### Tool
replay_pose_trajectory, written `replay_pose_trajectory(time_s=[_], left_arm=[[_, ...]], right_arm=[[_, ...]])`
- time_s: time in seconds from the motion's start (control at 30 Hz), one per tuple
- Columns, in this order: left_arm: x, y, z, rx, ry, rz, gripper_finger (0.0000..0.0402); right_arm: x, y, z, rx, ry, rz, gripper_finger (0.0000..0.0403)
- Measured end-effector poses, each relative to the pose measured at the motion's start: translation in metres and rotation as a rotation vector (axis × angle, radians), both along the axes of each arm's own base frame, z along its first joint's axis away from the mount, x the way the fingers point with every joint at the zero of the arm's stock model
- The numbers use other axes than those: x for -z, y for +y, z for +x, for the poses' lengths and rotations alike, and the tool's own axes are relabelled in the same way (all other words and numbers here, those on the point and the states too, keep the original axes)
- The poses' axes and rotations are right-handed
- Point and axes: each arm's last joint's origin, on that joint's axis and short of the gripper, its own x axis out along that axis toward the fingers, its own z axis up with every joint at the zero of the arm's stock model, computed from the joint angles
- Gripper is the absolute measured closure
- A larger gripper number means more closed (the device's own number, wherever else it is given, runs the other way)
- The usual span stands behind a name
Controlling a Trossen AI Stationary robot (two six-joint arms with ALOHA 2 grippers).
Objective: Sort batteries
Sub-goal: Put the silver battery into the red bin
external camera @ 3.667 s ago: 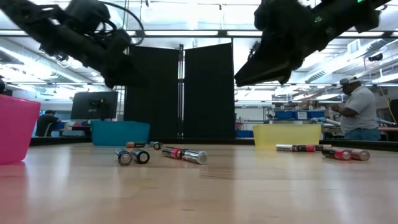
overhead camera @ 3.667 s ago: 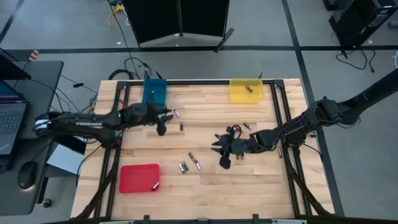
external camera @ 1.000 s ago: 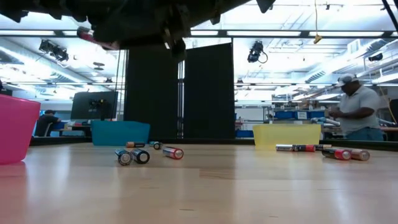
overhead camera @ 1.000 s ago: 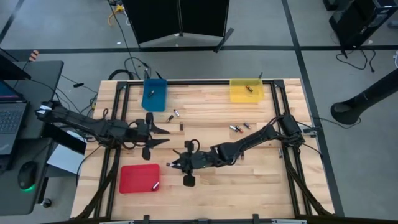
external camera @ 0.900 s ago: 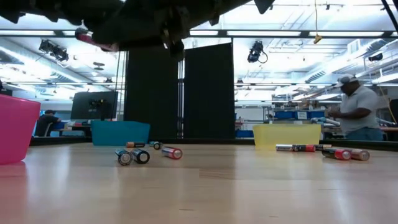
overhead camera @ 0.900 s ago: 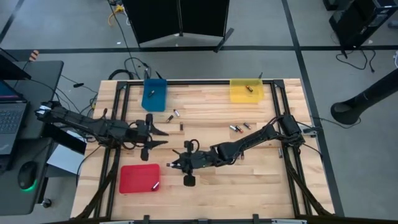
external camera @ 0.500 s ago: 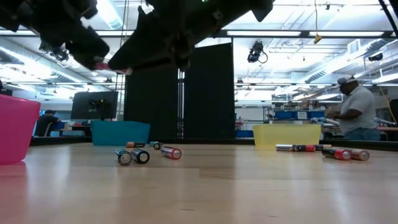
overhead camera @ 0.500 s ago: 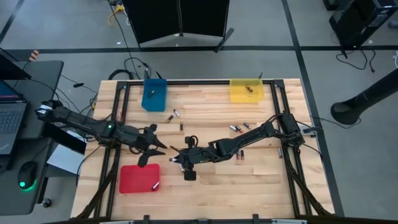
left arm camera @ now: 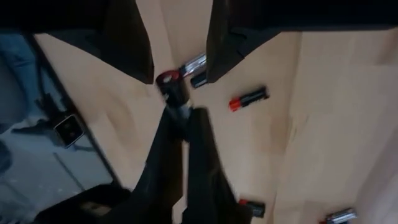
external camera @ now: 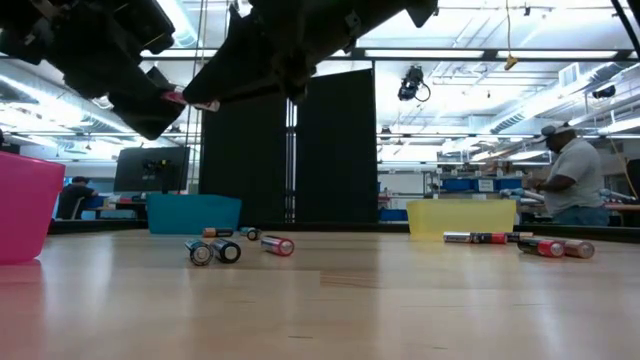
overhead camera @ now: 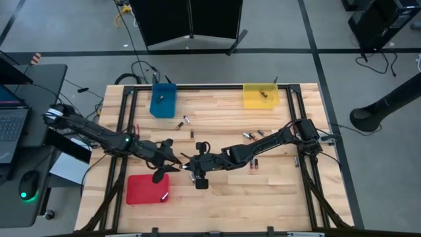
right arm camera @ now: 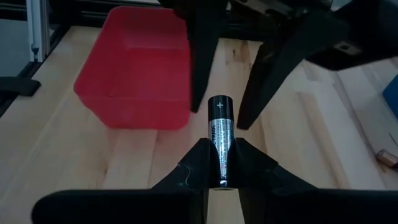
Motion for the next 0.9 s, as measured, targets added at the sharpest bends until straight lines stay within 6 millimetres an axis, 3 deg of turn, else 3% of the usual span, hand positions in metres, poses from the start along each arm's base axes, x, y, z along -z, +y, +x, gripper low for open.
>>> replay_pose_trajectory(time_s=[0.23, 0.37, 0.53, 0.9], left_arm=[[0.0052, -0.0023, 0.0057, -0.008, 0.017, -0.038, 0.0179], [0.0052, -0.0032, 0.0071, 0.005, 0.011, -0.052, 0.0169], [0.0032, -0.0035, 0.0081, -0.002, -0.007, -0.071, 0.0194], [0.0016, -0.0024, 0.0091, -0.055, -0.011, -0.123, 0.0286]], right_arm=[[-0.0003, 0.0001, -0.0002, 0.0, 0.0, 0.0, 0.0342], [-0.0002, 0.0001, -0.0002, 0.001, 0.001, 0.0, 0.0342], [0.0002, -0.0002, -0.0004, 0.008, 0.005, -0.003, 0.0342], [-0.0005, -0.0002, -0.0006, 0.009, 0.003, -0.003, 0.0342]])
